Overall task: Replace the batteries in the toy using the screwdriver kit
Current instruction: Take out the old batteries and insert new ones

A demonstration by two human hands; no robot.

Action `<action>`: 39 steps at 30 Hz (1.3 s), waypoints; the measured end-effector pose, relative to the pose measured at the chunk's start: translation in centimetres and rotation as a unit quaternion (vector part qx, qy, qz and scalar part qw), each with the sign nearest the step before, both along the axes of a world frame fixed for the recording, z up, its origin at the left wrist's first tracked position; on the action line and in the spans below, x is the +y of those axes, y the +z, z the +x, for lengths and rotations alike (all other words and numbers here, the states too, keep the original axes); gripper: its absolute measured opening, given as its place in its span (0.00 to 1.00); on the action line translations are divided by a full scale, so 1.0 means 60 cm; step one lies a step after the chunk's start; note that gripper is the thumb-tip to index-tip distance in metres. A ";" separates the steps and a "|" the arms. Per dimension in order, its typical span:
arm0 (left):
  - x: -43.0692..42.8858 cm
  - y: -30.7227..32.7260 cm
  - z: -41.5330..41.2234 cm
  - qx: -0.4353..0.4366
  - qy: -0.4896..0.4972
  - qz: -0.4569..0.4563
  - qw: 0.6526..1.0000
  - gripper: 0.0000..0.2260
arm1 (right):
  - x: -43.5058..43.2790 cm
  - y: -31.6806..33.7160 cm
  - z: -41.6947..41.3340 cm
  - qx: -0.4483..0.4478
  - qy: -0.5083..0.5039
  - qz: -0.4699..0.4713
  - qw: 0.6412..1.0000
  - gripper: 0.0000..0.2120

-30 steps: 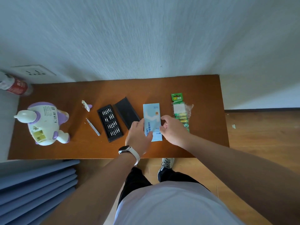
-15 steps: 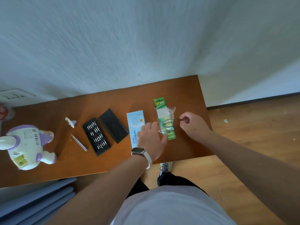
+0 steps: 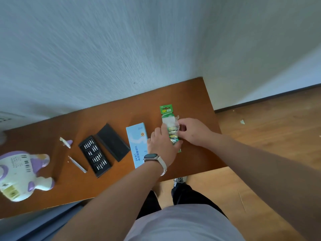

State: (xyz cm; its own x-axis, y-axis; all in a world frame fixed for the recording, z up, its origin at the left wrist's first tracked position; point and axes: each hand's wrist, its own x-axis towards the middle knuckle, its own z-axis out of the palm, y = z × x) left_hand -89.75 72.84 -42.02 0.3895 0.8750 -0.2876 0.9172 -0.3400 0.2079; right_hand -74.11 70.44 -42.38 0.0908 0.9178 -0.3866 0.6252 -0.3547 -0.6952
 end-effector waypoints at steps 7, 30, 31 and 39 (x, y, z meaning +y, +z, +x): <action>-0.001 -0.003 -0.006 -0.030 0.002 -0.018 0.999 0.34 | -0.001 -0.001 0.005 -0.035 0.022 0.019 0.999 0.06; -0.003 -0.004 -0.010 -0.053 -0.006 -0.014 0.998 0.30 | -0.037 -0.002 0.002 -0.114 -0.002 0.008 0.993 0.11; -0.003 -0.004 -0.009 -0.052 -0.006 -0.016 0.998 0.30 | -0.037 -0.003 0.001 -0.116 0.005 0.006 0.993 0.10; -0.003 0.003 -0.009 -0.053 -0.004 -0.035 0.998 0.30 | -0.040 -0.003 -0.001 -0.135 0.035 0.000 0.990 0.07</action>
